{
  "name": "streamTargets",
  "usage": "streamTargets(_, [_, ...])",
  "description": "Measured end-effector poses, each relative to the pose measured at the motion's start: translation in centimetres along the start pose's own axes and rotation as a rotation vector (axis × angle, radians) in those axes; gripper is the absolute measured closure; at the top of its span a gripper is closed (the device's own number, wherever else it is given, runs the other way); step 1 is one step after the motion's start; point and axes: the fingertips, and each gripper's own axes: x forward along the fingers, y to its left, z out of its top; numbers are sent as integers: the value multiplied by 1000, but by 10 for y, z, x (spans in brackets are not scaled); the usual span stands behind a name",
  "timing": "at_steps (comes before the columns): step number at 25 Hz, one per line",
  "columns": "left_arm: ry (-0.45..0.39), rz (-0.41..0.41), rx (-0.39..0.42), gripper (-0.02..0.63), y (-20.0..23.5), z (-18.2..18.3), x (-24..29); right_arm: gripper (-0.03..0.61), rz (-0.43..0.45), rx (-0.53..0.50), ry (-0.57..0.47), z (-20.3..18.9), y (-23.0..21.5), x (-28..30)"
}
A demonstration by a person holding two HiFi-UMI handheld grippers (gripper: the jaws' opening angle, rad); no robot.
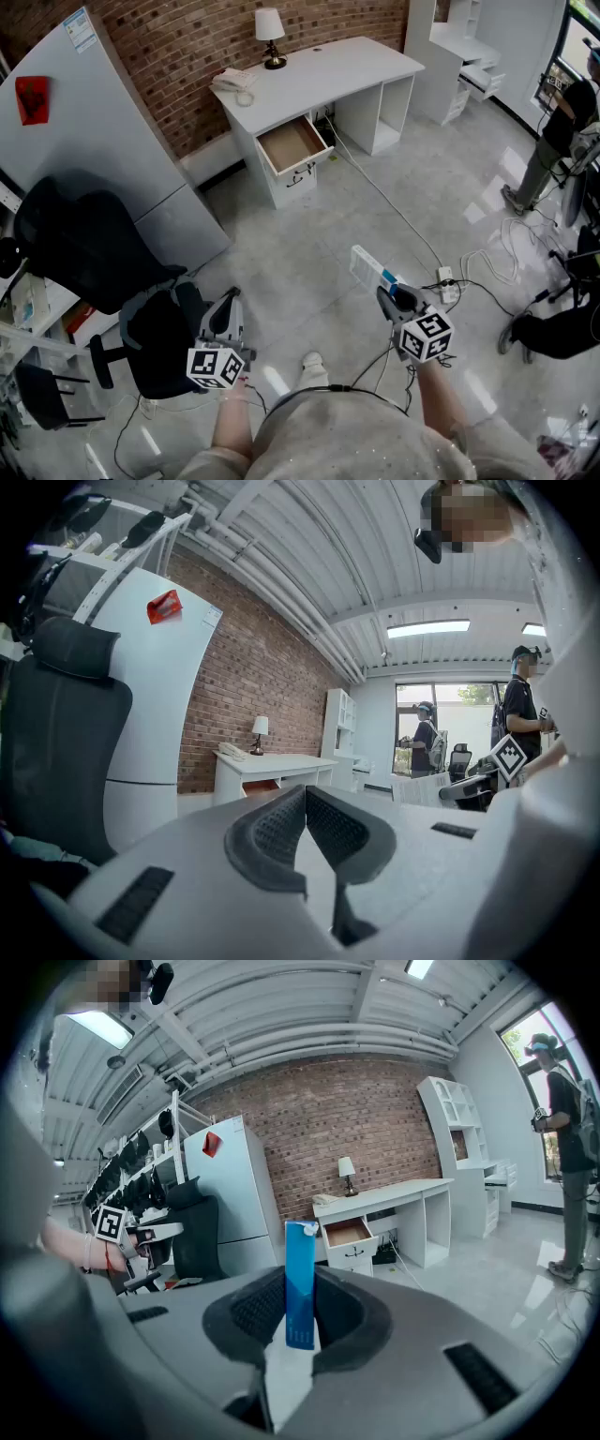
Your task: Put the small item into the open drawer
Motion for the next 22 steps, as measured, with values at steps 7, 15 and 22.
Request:
streamTargets(7, [10, -30, 1, 607, 23, 1, 29, 506, -29, 15, -8, 6, -5, 28])
streamTargets(15, [12, -71, -3, 607, 43, 3, 53, 506, -81, 40, -15, 9, -8, 45])
streamTargets(22, [7, -86, -22, 607, 66, 1, 57, 506, -128, 103, -80, 20, -9, 55])
